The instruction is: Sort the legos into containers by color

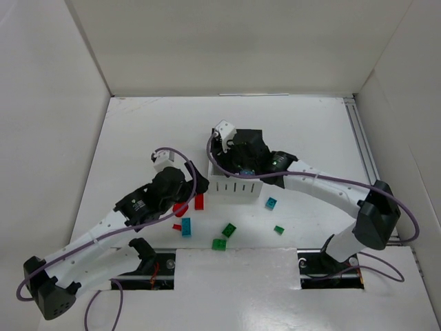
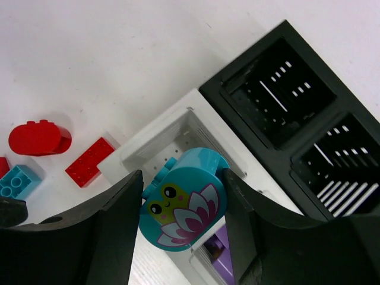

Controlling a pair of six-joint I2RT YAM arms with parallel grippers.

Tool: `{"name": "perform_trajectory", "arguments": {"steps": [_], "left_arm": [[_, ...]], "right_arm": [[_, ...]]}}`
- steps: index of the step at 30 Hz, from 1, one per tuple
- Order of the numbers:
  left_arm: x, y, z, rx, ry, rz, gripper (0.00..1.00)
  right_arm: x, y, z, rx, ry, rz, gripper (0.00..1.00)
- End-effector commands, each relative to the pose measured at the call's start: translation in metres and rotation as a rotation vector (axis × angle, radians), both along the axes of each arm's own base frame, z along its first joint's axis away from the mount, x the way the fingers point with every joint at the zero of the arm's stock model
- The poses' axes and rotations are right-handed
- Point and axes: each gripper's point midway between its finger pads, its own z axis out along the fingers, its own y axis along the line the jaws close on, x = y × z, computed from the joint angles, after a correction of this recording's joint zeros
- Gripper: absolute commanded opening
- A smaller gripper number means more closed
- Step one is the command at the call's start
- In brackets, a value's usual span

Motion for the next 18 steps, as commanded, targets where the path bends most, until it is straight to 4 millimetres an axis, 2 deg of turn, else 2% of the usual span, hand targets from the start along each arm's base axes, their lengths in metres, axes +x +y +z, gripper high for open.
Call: {"name": "perform_trajectory", "arguments": {"steps": [1,5,9,10,11,13,15,18], "left_arm": [[-0.008,0.010,-0.004,-0.017,0.092,0.088,1.00],[-0.015,0.010,-0.014,-0.026,0.142,0.093,1.00],[-0.027,0.015,-0.038,-0.015,0.223,0.120,1.00],[-0.027,0.016,-0.043,-0.008,0.238,0.129,1.00],[-0.032,0.016,-0.052,-0.005,0.263,0.126,1.00],[-0.038,0.015,-0.062,-0.006,0.303,0.120,1.00],[-0.044,0.015,-0.072,-0.011,0.341,0.124,1.00],[-0.049,0.020,-0.081,0.004,0.378,0.150,1.00]], "right_arm": [[0.011,0.022,0.033,0.061,-0.106,0.044,0.40],[0.013,0.030,0.024,0.052,-0.086,0.062,0.48],[0.017,0.034,0.020,0.044,-0.090,0.066,0.67],[0.017,0.034,0.020,0.044,-0.090,0.066,0.75],[0.017,0.034,0.020,0.044,-0.090,0.066,0.78],[0.016,0.033,0.026,0.053,-0.098,0.066,0.84],[0.015,0.028,0.041,0.068,-0.130,0.063,0.96],[0.010,0.021,0.060,0.091,-0.165,0.067,0.99]]}}
